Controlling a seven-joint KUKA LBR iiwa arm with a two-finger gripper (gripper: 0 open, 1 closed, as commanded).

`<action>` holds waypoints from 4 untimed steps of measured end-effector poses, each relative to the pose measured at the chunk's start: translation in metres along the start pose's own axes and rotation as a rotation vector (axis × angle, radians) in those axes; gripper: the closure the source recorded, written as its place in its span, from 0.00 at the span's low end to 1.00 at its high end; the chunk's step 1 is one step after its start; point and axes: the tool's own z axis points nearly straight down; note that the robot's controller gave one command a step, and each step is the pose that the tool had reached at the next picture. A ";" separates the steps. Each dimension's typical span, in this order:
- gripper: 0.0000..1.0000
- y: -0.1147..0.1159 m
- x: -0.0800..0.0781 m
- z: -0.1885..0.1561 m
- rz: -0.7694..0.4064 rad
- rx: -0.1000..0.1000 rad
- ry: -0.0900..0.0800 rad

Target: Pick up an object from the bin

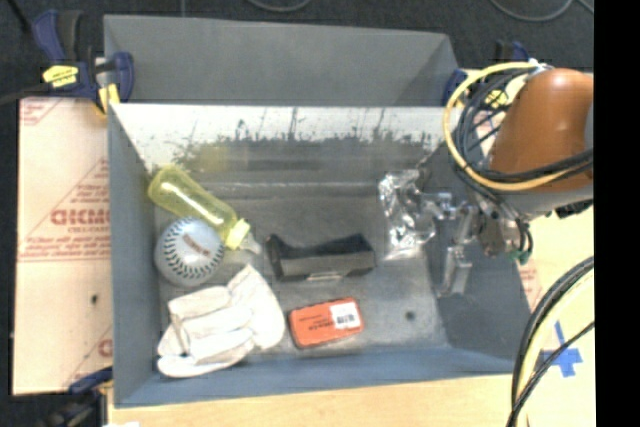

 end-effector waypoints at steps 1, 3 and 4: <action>0.00 0.000 -0.002 -0.004 -0.003 0.001 -0.008; 0.00 0.059 0.024 0.088 0.096 0.000 -0.011; 0.00 0.074 -0.007 0.085 0.094 0.003 -0.004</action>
Offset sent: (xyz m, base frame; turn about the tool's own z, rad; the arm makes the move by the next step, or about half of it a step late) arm -0.0110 0.0516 -0.0763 0.1004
